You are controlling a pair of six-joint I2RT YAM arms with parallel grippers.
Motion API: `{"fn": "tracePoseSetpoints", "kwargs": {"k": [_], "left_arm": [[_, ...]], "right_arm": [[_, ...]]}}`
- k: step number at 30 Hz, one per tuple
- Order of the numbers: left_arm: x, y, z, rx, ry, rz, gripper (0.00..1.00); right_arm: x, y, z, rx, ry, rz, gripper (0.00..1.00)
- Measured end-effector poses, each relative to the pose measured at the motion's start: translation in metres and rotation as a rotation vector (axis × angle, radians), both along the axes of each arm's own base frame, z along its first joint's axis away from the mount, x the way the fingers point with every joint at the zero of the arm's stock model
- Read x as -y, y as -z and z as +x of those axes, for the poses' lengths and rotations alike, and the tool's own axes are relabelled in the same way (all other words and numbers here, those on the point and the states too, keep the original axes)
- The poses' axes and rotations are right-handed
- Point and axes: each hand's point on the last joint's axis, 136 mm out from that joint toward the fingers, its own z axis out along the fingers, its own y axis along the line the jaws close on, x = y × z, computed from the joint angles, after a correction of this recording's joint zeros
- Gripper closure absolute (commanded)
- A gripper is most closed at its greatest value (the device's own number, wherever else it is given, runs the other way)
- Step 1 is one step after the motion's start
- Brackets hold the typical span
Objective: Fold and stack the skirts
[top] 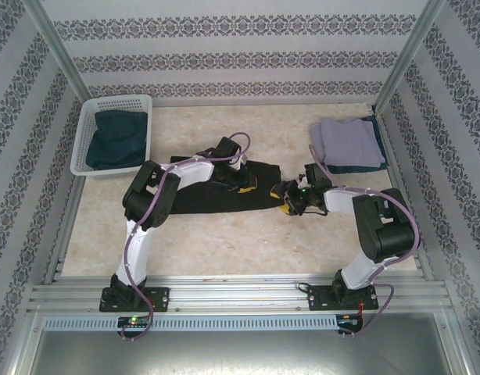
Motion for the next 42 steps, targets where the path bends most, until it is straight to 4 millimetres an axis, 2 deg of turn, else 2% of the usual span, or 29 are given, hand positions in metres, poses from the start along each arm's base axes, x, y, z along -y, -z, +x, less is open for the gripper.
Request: {"fn": "tracePoseSetpoints", "kwargs": {"k": [2,6,13,18,20,22,24,27,29,31,32,34,36,38,40,42], "left_arm": [[0.000,0.000,0.000,0.000,0.000,0.000,0.70],[0.000,0.000,0.000,0.003,0.000,-0.002,0.70],[0.000,0.000,0.000,0.004,0.000,-0.003,0.70],[0.000,-0.001,0.000,0.004,0.000,-0.004,0.70],[-0.001,-0.004,-0.002,-0.002,0.002,-0.007,0.70],[-0.005,-0.007,-0.004,-0.015,-0.004,0.001,0.64],[-0.018,-0.018,-0.008,-0.024,-0.026,0.020,0.56],[-0.050,-0.058,-0.007,0.024,-0.092,0.048,0.54],[-0.085,-0.095,0.000,0.103,-0.171,0.058,0.54],[-0.124,-0.118,0.005,0.165,-0.252,0.078,0.56],[-0.144,-0.120,0.006,0.181,-0.293,0.101,0.57],[-0.182,-0.107,0.005,0.166,-0.362,0.176,0.59],[-0.206,-0.075,-0.005,0.102,-0.387,0.274,0.60],[-0.218,-0.037,-0.025,0.014,-0.369,0.368,0.63],[-0.223,-0.010,-0.042,-0.058,-0.349,0.423,0.67],[-0.225,0.007,-0.052,-0.102,-0.329,0.450,0.72]], "right_arm": [[0.000,0.003,-0.001,0.021,-0.006,-0.019,0.60],[-0.008,0.002,0.022,0.194,-0.033,-0.065,0.71],[-0.020,-0.025,0.041,0.412,-0.063,-0.109,1.00],[-0.023,-0.044,0.037,0.478,-0.075,-0.173,1.00],[-0.022,-0.042,0.032,0.461,-0.084,-0.209,1.00],[-0.017,-0.036,0.029,0.427,-0.083,-0.246,1.00],[-0.010,-0.027,0.025,0.380,-0.076,-0.288,1.00],[0.000,-0.015,0.017,0.310,-0.071,-0.340,1.00],[0.007,-0.008,0.010,0.263,-0.079,-0.374,1.00],[0.012,-0.004,0.006,0.233,-0.092,-0.407,1.00],[0.015,-0.005,0.006,0.223,-0.097,-0.421,1.00],[0.019,-0.008,0.009,0.221,-0.105,-0.450,1.00],[0.021,-0.013,0.013,0.235,-0.127,-0.483,1.00],[0.022,-0.022,0.019,0.263,-0.158,-0.514,1.00],[0.020,-0.031,0.023,0.295,-0.199,-0.542,1.00],[0.014,-0.045,0.030,0.345,-0.253,-0.579,1.00]]}}
